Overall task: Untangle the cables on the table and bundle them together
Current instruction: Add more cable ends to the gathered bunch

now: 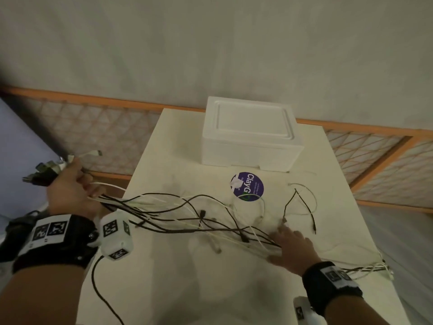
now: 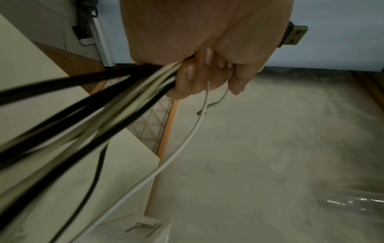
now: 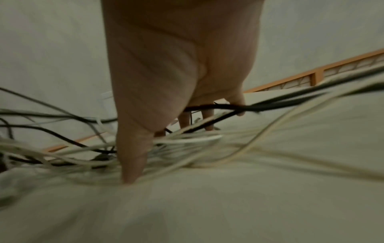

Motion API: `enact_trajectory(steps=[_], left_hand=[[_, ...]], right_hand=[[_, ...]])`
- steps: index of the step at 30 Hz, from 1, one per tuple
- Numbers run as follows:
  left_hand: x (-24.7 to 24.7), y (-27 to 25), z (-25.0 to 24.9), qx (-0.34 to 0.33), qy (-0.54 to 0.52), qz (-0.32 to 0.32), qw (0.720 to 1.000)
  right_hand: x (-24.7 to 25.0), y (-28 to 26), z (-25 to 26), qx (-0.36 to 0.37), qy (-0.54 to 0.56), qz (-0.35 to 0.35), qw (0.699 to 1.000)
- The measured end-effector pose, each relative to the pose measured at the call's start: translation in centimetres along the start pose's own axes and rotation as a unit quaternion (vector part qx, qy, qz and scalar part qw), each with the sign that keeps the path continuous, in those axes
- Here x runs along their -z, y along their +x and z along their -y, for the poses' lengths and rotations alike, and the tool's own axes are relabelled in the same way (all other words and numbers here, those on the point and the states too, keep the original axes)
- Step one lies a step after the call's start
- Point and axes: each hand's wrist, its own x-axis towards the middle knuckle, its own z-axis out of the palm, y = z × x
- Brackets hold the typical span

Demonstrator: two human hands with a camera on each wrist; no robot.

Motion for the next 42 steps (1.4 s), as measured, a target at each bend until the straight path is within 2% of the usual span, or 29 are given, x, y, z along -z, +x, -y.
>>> enact_trajectory(steps=[2, 4, 6, 7, 9, 10, 11, 12, 13, 15, 17, 20, 22, 24, 26, 27, 29, 30, 32, 33, 34, 35, 39, 42], left_hand=[[0.4, 0.6, -0.6, 0.01, -0.003, -0.028, 1.0], [0.3, 0.4, -0.9, -0.002, -0.011, -0.044, 0.999], [-0.7, -0.6, -0.1, -0.03, -0.026, -0.039, 0.998], [-1.6, -1.5, 0.6, -0.029, -0.028, -0.031, 0.999], [-3.6, -2.6, 2.6, -0.028, -0.057, 0.001, 0.998], [-4.8, -3.1, 3.7, -0.019, -0.083, 0.029, 0.996], [-6.3, -4.0, 4.8, 0.0, -0.102, 0.067, 0.993], [-7.6, -4.8, 5.8, 0.022, -0.105, 0.112, 0.988], [-8.9, -5.6, 6.8, 0.039, -0.101, 0.155, 0.982], [-11.0, -6.7, 7.8, 0.051, -0.087, 0.197, 0.975], [-11.4, -6.4, 7.3, 0.04, -0.08, 0.197, 0.976], [-9.2, -3.9, 5.3, 0.027, -0.1, 0.151, 0.983], [-7.5, -2.6, 5.5, 0.035, -0.093, 0.144, 0.985], [-6.7, -2.4, 7.4, 0.046, -0.068, 0.156, 0.984], [-6.8, -3.2, 9.9, 0.051, -0.023, 0.184, 0.981], [-7.0, -3.7, 11.2, 0.051, 0.003, 0.202, 0.978], [-7.3, -4.8, 13.3, 0.033, 0.069, 0.239, 0.968], [-7.4, -5.2, 14.1, 0.022, 0.103, 0.254, 0.961], [-7.8, -6.1, 14.9, 0.009, 0.147, 0.288, 0.946], [-8.0, -6.5, 15.1, 0.004, 0.164, 0.307, 0.938], [-8.1, -6.9, 15.3, 0.0, 0.182, 0.322, 0.929], [-8.3, -7.3, 15.3, -0.001, 0.2, 0.333, 0.921], [-8.1, -7.6, 14.9, 0.013, 0.233, 0.35, 0.907], [-7.8, -7.4, 14.7, 0.05, 0.175, 0.349, 0.919]], right_hand=[[0.8, -0.3, -2.1, -0.064, -0.02, -0.012, 0.998], [2.1, -0.7, -4.1, -0.117, -0.042, 0.038, 0.992], [4.8, -0.8, -4.2, -0.114, -0.068, 0.082, 0.988], [6.5, -0.8, -3.4, -0.09, -0.057, 0.079, 0.991], [10.4, -0.3, 0.4, 0.012, 0.045, -0.005, 0.999], [12.2, -0.3, 3.4, 0.082, 0.13, -0.06, 0.986], [13.8, -0.5, 6.7, 0.152, 0.211, -0.098, 0.961], [15.1, -0.9, 10.2, 0.211, 0.26, -0.11, 0.936], [15.6, -0.9, 13.5, 0.253, 0.272, -0.095, 0.924], [14.8, -0.6, 17.9, 0.295, 0.231, -0.07, 0.924], [12.8, 0.5, 17.8, 0.274, 0.172, -0.086, 0.942], [11.1, 1.1, 12.1, 0.182, 0.078, -0.082, 0.977], [10.3, 0.7, 8.2, 0.108, 0.045, -0.063, 0.991], [9.9, 0.5, 5.8, 0.078, 0.019, -0.018, 0.997], [10.2, 0.3, 5.2, 0.097, 0.07, 0.079, 0.99], [10.7, 0.3, 5.7, 0.113, 0.118, 0.12, 0.979], [12.2, 0.1, 7.5, 0.152, 0.27, 0.127, 0.942], [12.9, 0.2, 8.7, 0.156, 0.383, 0.108, 0.904], [13.8, 0.7, 11.5, 0.128, 0.596, 0.079, 0.789], [14.4, 1.0, 12.8, 0.106, 0.663, 0.08, 0.737], [15.0, 1.2, 13.8, 0.088, 0.696, 0.077, 0.709], [15.4, 1.5, 14.4, 0.083, 0.709, 0.068, 0.697], [16.5, 2.1, 15.4, 0.137, 0.647, -0.024, 0.75], [17.0, 1.7, 15.9, 0.17, 0.646, -0.08, 0.74]])
